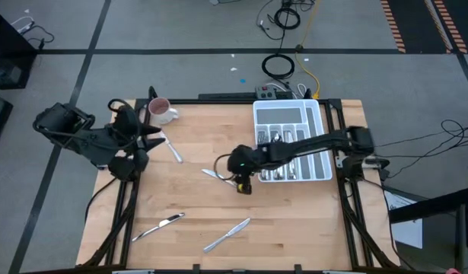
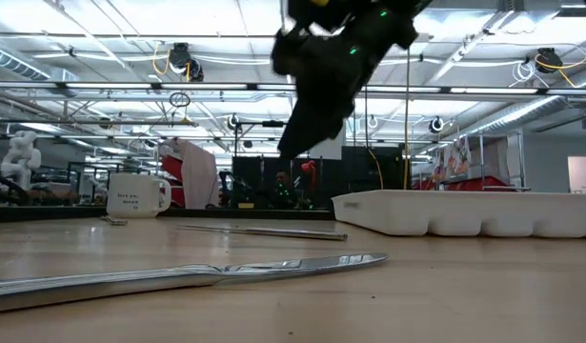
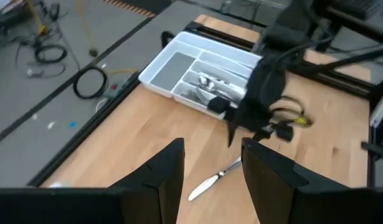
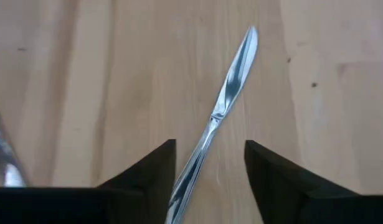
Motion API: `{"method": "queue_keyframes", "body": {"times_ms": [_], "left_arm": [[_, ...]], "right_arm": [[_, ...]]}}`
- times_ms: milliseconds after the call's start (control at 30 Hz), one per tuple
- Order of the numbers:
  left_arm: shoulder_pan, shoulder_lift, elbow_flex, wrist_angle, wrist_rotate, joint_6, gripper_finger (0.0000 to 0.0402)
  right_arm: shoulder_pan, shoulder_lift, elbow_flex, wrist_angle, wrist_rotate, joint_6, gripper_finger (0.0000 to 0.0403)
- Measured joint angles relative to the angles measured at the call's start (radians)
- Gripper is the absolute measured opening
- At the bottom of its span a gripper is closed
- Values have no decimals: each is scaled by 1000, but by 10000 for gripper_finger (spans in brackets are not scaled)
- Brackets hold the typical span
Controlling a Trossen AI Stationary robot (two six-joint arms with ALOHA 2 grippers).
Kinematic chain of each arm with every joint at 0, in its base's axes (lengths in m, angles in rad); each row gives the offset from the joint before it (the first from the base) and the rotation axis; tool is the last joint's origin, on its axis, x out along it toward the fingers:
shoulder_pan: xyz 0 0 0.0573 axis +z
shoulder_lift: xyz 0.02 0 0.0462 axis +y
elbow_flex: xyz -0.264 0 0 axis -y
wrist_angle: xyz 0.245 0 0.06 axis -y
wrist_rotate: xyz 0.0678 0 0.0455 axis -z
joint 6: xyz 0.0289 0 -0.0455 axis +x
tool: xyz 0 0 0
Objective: Sort silverware
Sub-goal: Put the silver table knife into the silverware tray
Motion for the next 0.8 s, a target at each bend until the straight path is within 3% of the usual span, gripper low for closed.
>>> {"method": "queue_keyframes", "body": {"times_ms": [167,367,600,800], "left_arm": [[-16,-26,-45,0,19,54,164],[-29,-77,-121,-1,22,73,164],[-29,-145,-206,-2,41,70,164],[-29,-182,-261,-2,42,69,164]], "right_arm": [[-1,135,105,-45,1,63,226],[-1,238,137,-45,15,153,238],[10,312,145,-117,58,288,227],[38,346,150,-178,106,284,153]]}}
